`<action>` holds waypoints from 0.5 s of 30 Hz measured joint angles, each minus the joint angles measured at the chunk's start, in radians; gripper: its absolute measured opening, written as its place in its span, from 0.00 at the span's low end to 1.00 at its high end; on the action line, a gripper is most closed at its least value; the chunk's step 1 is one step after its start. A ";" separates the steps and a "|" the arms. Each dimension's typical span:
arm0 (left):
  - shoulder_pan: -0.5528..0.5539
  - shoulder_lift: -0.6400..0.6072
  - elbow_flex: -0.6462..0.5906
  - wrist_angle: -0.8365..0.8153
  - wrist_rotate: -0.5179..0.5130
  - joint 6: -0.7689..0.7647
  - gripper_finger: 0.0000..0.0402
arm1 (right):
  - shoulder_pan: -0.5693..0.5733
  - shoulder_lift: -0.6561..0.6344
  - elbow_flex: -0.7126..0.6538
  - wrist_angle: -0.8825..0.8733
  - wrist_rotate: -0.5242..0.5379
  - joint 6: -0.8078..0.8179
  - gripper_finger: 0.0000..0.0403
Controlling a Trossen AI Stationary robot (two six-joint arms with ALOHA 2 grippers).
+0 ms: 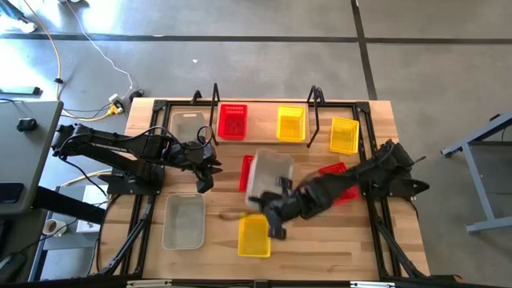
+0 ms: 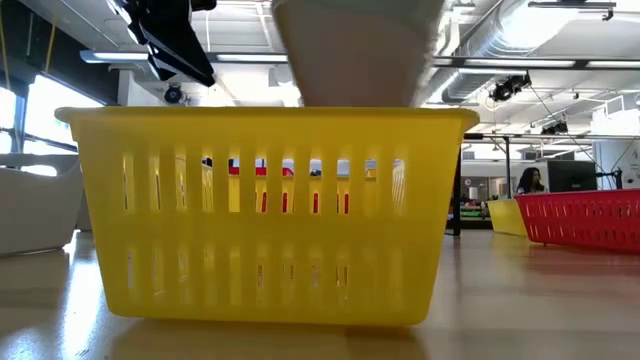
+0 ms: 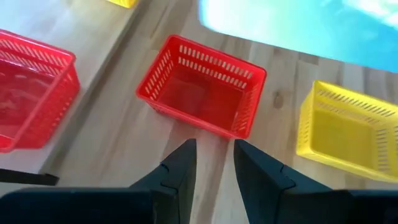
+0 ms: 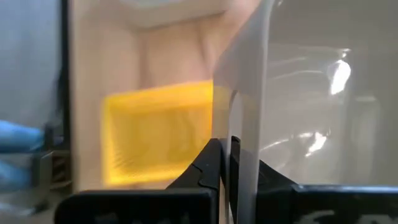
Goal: Stack baskets on shelf by color
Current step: Put the bottom right gray bin on the shelf
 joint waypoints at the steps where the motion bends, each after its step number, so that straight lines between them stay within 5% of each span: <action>1: 0.000 0.000 0.000 0.000 -0.005 0.007 0.24 | -0.021 0.000 0.003 0.000 0.008 -0.027 0.00; 15: 0.000 0.000 0.000 -0.001 -0.018 0.095 0.24 | -0.286 0.000 0.003 0.001 0.049 -0.390 0.00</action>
